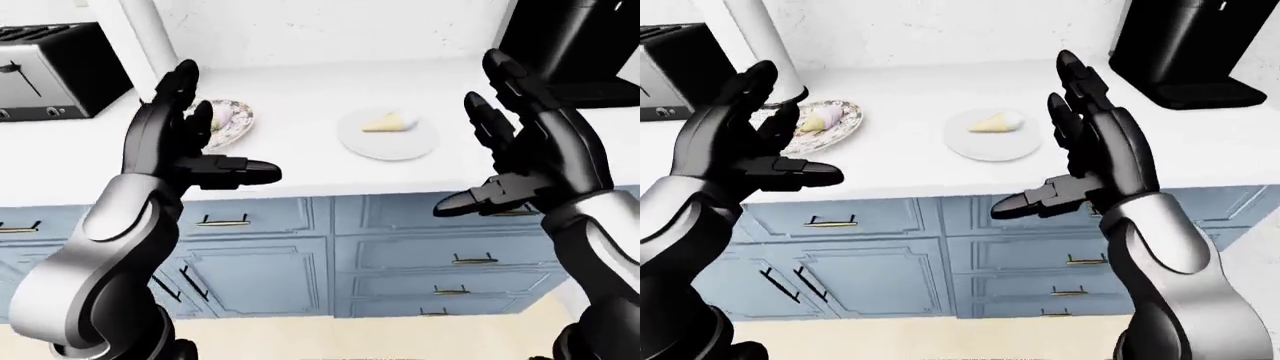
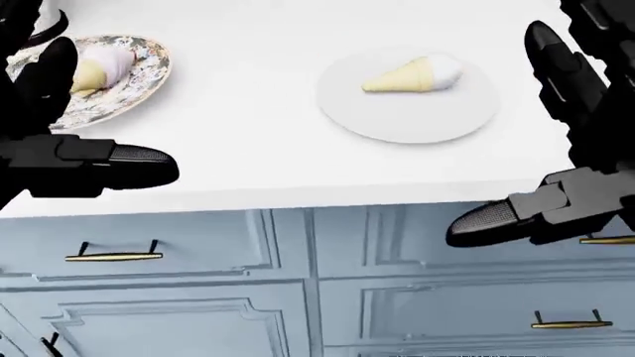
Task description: Move the dessert items from the plate to the tray.
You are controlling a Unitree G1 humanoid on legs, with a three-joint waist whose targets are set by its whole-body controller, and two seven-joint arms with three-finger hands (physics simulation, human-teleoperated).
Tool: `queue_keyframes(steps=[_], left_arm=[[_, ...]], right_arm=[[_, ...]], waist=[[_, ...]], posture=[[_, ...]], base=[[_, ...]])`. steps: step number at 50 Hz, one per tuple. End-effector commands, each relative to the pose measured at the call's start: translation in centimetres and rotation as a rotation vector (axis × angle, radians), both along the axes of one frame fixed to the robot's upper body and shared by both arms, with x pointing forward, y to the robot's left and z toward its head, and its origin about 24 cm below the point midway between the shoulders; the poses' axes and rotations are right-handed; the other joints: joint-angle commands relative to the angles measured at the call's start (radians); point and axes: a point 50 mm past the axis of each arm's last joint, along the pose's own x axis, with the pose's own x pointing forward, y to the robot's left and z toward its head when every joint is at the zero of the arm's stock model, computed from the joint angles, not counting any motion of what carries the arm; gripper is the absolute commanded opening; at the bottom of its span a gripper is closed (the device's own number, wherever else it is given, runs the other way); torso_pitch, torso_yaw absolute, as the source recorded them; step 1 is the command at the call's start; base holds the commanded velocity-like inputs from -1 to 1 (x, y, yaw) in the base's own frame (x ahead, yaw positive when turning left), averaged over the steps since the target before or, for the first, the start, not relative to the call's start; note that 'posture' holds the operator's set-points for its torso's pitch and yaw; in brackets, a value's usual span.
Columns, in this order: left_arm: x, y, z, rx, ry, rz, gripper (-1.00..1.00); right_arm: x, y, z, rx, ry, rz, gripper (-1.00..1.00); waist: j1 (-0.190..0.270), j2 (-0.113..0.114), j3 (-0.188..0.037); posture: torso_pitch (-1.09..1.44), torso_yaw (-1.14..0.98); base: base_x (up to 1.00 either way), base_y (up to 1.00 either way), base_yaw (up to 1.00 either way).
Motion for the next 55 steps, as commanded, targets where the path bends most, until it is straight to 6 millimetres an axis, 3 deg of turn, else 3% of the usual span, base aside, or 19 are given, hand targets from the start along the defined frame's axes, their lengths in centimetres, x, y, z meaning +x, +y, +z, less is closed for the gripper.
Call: queue_keyframes(steps=[1,2,4,6,8,12,17,20,21,22,32,36,37,38,45,49,51,52,55], left_arm=[[-0.2,0.0,1.0,0.001,-0.057,0.001,1.0],[-0.2,0.0,1.0,0.001,-0.056,0.002,1.0],[-0.2,0.0,0.9,0.002,-0.056,0.001,1.0],[-0.2,-0.1,0.9,0.004,-0.056,-0.001,1.0],[-0.1,0.0,1.0,0.004,-0.057,0.001,1.0],[0.0,0.1,1.2,0.009,-0.056,0.004,1.0],[0.3,0.1,1.4,0.007,-0.053,0.004,1.0],[0.4,0.1,1.5,0.005,-0.053,0.002,1.0],[0.4,0.0,1.5,0.005,-0.053,0.002,1.0],[0.3,0.0,1.5,0.005,-0.053,0.002,1.0],[0.0,0.0,2.1,0.004,-0.069,0.0,1.0],[-0.1,0.0,2.0,0.007,-0.069,-0.002,1.0],[0.0,0.0,1.9,0.01,-0.068,-0.002,1.0],[0.1,0.0,1.7,0.008,-0.067,-0.002,1.0],[0.0,0.2,1.6,0.013,-0.065,0.002,1.0],[0.2,0.4,1.5,0.011,-0.065,0.005,1.0],[0.2,0.4,1.6,0.013,-0.066,0.005,1.0],[0.2,0.3,1.7,0.013,-0.066,0.004,1.0],[0.2,0.4,1.7,0.014,-0.067,0.005,1.0]], right_arm=[[-0.1,-0.1,0.8,-0.012,-0.041,-0.005,1.0],[0.0,-0.1,0.9,-0.011,-0.04,-0.004,1.0],[0.0,0.0,1.0,-0.013,-0.039,-0.002,1.0],[0.1,0.0,1.0,-0.018,-0.038,-0.002,1.0],[0.3,0.0,0.9,-0.038,-0.028,-0.007,1.0],[0.3,-0.1,1.4,-0.035,-0.042,-0.015,1.0],[0.4,-0.2,1.5,-0.04,-0.049,-0.018,1.0],[0.2,-0.2,1.7,-0.043,-0.054,-0.018,1.0],[0.2,-0.3,1.8,-0.044,-0.056,-0.018,1.0],[0.1,-0.3,1.8,-0.046,-0.058,-0.019,1.0],[-0.1,-0.8,2.2,-0.05,-0.068,-0.034,1.0],[-0.1,-1.0,2.1,-0.048,-0.075,-0.04,1.0],[0.0,-1.0,2.0,-0.053,-0.073,-0.044,1.0],[0.0,-1.0,2.0,-0.057,-0.072,-0.044,1.0],[-0.2,-1.1,2.1,-0.053,-0.095,-0.046,1.0],[-0.1,-1.2,2.2,-0.054,-0.102,-0.042,1.0],[-0.2,-1.2,2.4,-0.044,-0.105,-0.042,1.0],[-0.3,-1.2,2.5,-0.045,-0.107,-0.043,1.0],[-0.4,-1.1,2.6,-0.068,-0.109,-0.043,1.0]], waist=[[0.031,-0.039,0.017],[0.026,-0.019,-0.001],[0.034,-0.033,-0.02],[0.043,-0.076,-0.006],[0.026,-0.154,0.013],[0.04,-0.123,0.001],[-0.002,-0.018,0.045],[0.0,0.09,0.003],[0.008,0.044,0.038],[-0.002,0.046,0.04],[0.046,-0.035,0.015],[0.052,-0.128,-0.014],[0.041,-0.087,0.007],[0.052,-0.115,0.02],[0.045,-0.1,0.012],[0.043,-0.044,-0.001],[0.047,0.029,-0.011],[0.034,0.005,-0.004],[0.035,0.011,0.018]], posture=[[0.0,0.0],[0.0,0.0],[0.0,0.0],[0.0,0.0],[0.0,0.0],[0.0,0.0],[0.0,0.0],[0.0,0.0],[0.0,0.0],[0.0,0.0],[0.0,0.0],[0.0,0.0],[0.0,0.0],[0.0,0.0],[0.0,0.0],[0.0,0.0],[0.0,0.0],[0.0,0.0],[0.0,0.0]], base=[[0.13,0.0,1.0],[0.14,0.0,1.0],[0.13,0.0,1.0],[0.13,0.0,1.0],[0.14,0.63,0.0],[0.2,0.49,0.0],[0.48,0.27,0.0],[0.52,0.27,0.0],[0.52,0.27,0.0],[0.52,0.27,0.0],[0.53,0.07,0.0],[0.43,0.0,0.0],[0.36,0.0,0.0],[0.36,0.0,0.0],[0.3,0.27,0.0],[0.06,0.23,0.0],[0.0,0.0,0.0],[0.0,0.0,0.0],[0.0,0.0,0.0]])
